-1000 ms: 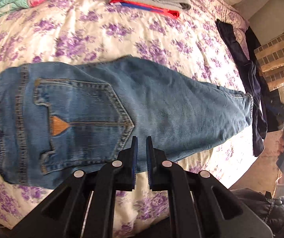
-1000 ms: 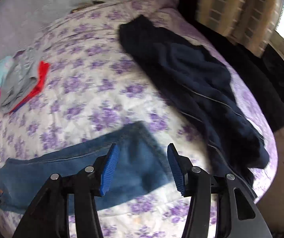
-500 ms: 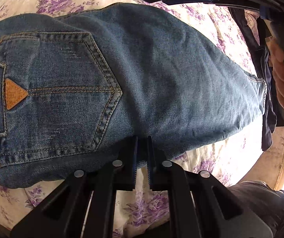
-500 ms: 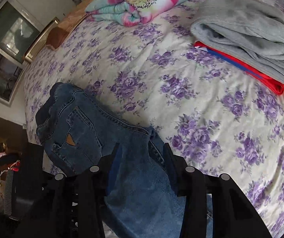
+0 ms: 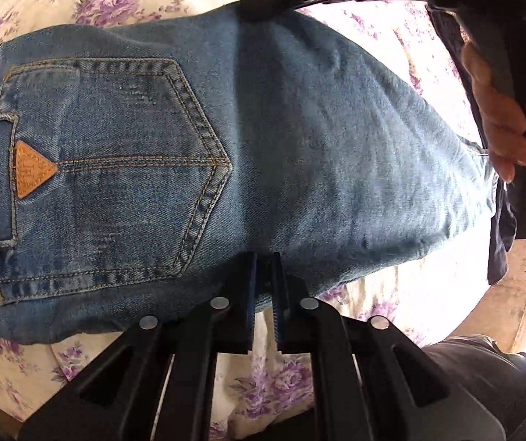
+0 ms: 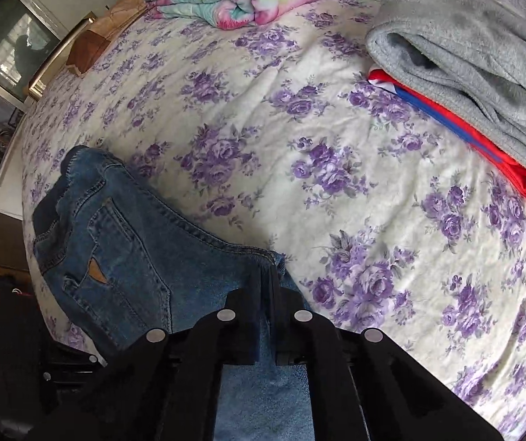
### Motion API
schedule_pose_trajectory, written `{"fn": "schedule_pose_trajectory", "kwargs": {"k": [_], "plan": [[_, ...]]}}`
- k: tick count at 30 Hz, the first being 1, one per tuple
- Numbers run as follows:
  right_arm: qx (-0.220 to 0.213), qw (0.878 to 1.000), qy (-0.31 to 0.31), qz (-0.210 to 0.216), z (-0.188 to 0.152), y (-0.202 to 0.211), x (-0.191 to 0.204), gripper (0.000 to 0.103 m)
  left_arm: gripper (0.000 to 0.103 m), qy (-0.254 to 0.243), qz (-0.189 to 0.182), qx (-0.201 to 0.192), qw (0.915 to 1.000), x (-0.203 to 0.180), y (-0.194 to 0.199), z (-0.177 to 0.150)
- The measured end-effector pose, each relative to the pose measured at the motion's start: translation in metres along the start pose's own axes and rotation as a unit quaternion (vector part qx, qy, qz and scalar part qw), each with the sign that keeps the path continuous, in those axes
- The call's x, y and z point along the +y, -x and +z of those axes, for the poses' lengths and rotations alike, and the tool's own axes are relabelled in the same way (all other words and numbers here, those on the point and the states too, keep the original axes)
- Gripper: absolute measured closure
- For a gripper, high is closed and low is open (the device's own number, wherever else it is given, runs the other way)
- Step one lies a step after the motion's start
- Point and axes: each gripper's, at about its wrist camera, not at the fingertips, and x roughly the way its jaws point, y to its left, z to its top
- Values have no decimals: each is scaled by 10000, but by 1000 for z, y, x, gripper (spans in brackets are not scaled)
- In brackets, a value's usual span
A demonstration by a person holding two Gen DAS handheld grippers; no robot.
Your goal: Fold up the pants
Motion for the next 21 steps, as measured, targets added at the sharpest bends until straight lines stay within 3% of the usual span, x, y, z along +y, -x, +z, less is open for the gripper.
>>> {"fn": "schedule_pose_trajectory", "kwargs": {"k": [6,8,11,12,14,17,19,21], "plan": [[35,9999,-74,147,0,-12,-8,98,96,94,-186,127,9997,8,-4,7],[29,9990,-276,342,0,3,-15,91,96,189,-320,219,9991,13,3,10],[-602,9950,-702,382,-7,58,-34,84,96,61,-203,-73,9997,15,34,18],[-840,9927,-780,376,-14,77,-39,73,96,29,-274,-193,9994,14,45,22],[-1186,9885,-900,263,-34,110,-46,63,96,-23,-456,-391,9982,10,60,36],[-1158,9870,-1084,264,-77,127,-48,63,96,-209,-339,-476,9981,-5,59,63],[-974,9872,-1204,373,-112,123,-43,64,96,-298,-456,-399,9977,-16,44,81],[-789,9884,-1257,324,-142,109,-26,76,96,-358,-407,-255,9982,-27,22,100]]}}
